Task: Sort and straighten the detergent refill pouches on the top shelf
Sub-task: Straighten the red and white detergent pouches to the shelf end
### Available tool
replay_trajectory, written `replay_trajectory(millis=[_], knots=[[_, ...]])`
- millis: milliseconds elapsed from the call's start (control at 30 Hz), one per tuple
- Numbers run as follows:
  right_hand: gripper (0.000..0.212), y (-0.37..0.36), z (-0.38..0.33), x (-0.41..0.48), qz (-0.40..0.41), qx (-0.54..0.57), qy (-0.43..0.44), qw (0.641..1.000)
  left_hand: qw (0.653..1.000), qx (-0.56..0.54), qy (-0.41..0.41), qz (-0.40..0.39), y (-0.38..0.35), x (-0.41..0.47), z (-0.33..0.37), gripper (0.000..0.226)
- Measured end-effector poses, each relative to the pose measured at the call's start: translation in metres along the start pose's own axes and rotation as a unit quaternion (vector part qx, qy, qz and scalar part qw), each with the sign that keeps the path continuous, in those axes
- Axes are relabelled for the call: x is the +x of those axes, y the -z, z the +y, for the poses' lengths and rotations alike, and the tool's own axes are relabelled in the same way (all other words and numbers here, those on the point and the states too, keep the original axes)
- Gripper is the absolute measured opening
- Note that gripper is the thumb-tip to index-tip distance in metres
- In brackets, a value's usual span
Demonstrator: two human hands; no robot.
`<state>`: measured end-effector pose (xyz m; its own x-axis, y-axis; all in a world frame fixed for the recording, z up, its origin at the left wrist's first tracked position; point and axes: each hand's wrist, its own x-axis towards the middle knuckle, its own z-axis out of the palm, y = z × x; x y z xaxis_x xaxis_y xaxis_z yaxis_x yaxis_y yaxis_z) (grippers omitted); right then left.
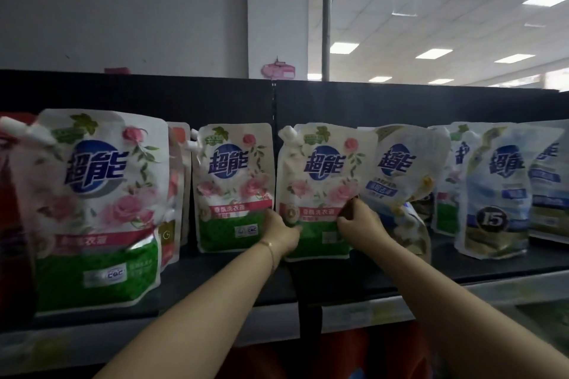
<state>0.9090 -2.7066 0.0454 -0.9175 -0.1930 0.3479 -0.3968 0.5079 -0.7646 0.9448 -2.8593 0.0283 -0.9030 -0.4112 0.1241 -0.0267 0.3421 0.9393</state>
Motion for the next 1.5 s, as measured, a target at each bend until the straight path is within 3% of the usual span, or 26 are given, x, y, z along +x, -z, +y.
replay_trajectory(millis=[67, 133, 233, 300, 400, 500, 600, 667, 800, 1300, 1500], knots=[[0.048, -0.001, 0.001, 0.0, -0.021, -0.024, 0.008, 0.999, 0.996, 0.082, -0.006, 0.021, 0.006, 0.003, 0.002, 0.07], [0.068, -0.006, 0.003, -0.002, -0.018, -0.069, 0.017, 0.997, 0.994, 0.108, 0.019, -0.019, 0.006, 0.002, 0.007, 0.088], [0.078, -0.015, 0.012, 0.0, 0.038, -0.11, 0.026, 0.993, 0.99, 0.136, 0.024, -0.013, 0.002, 0.007, 0.003, 0.104], [0.078, -0.017, 0.018, 0.005, 0.057, -0.061, 0.022, 0.996, 0.989, 0.142, 0.01, 0.033, -0.001, 0.013, -0.001, 0.106], [0.081, -0.022, 0.022, 0.012, 0.047, 0.045, -0.016, 0.998, 0.997, 0.07, 0.032, 0.026, -0.008, 0.018, -0.003, 0.113], [0.076, -0.032, 0.023, 0.019, 0.063, 0.055, -0.046, 0.995, 0.997, 0.054, 0.012, 0.057, -0.013, 0.026, -0.005, 0.101], [0.071, -0.04, 0.027, 0.021, 0.069, 0.05, -0.022, 0.996, 0.994, 0.1, -0.016, 0.051, -0.018, 0.038, -0.013, 0.043], [0.059, -0.044, 0.031, 0.018, 0.053, 0.026, 0.009, 0.998, 0.992, 0.11, -0.035, 0.048, -0.021, 0.042, -0.017, 0.025], [0.039, -0.047, 0.039, 0.016, 0.029, -0.004, 0.038, 0.999, 0.991, 0.11, -0.062, 0.047, -0.022, 0.05, -0.02, 0.022], [0.049, -0.057, 0.046, 0.023, 0.031, -0.046, 0.063, 0.996, 0.985, 0.113, -0.117, 0.057, -0.02, 0.052, -0.028, 0.017], [0.024, -0.056, 0.041, 0.016, 0.068, -0.069, 0.092, 0.991, 0.983, 0.139, -0.109, 0.054, -0.016, 0.043, -0.025, 0.013]])
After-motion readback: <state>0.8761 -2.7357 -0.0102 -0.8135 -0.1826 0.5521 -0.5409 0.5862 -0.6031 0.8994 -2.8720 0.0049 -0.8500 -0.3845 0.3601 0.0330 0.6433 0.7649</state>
